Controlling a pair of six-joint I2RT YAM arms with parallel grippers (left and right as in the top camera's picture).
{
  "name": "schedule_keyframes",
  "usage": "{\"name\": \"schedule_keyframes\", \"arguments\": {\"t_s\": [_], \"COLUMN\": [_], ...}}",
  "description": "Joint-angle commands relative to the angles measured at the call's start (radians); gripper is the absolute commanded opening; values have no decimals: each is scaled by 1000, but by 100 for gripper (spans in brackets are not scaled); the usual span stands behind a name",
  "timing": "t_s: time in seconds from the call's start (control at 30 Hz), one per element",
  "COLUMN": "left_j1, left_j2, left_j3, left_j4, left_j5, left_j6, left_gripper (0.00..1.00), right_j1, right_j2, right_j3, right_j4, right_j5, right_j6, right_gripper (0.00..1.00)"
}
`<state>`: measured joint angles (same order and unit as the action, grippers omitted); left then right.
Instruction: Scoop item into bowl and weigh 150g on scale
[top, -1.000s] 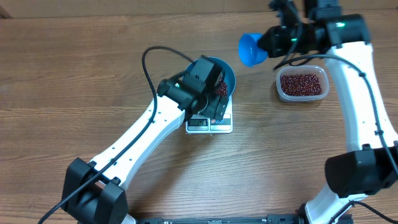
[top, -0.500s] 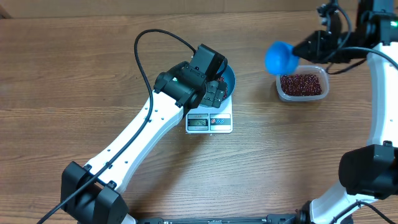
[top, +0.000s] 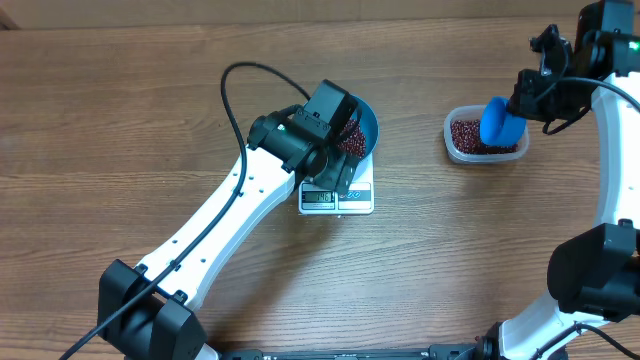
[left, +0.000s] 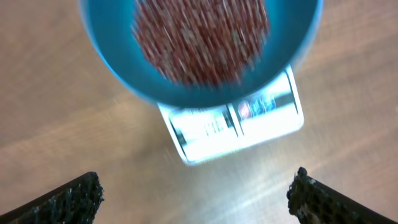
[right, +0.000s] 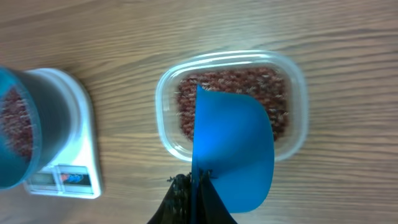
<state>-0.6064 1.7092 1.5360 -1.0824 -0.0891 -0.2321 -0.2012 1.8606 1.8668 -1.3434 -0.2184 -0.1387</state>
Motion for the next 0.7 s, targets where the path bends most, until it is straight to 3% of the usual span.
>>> {"name": "schedule_keyframes", "arguments": {"t_s": [0.0,0.17,0.4,0.67], "left_j1": [4,-3,-32,-32], "left_j2": [-15,-15,-15,-19], "left_j3": [21,-6,-111,-182], "left_j4": [-51,-99,-14,5], "left_j5": [144,186,183,90], "left_j6": [8,4,-2,-131], "left_gripper": [100,99,99,100], "right_j1": [3,3,3,3], "right_j2": [-1,-1,-1,-1], "right_j3": [-39,-77,-80,-81], "right_j4": [34,85,105,105], "right_j5": [88,87,87,88], "right_j6": [13,12,12,11], "right_gripper": [4,4,4,4]}}
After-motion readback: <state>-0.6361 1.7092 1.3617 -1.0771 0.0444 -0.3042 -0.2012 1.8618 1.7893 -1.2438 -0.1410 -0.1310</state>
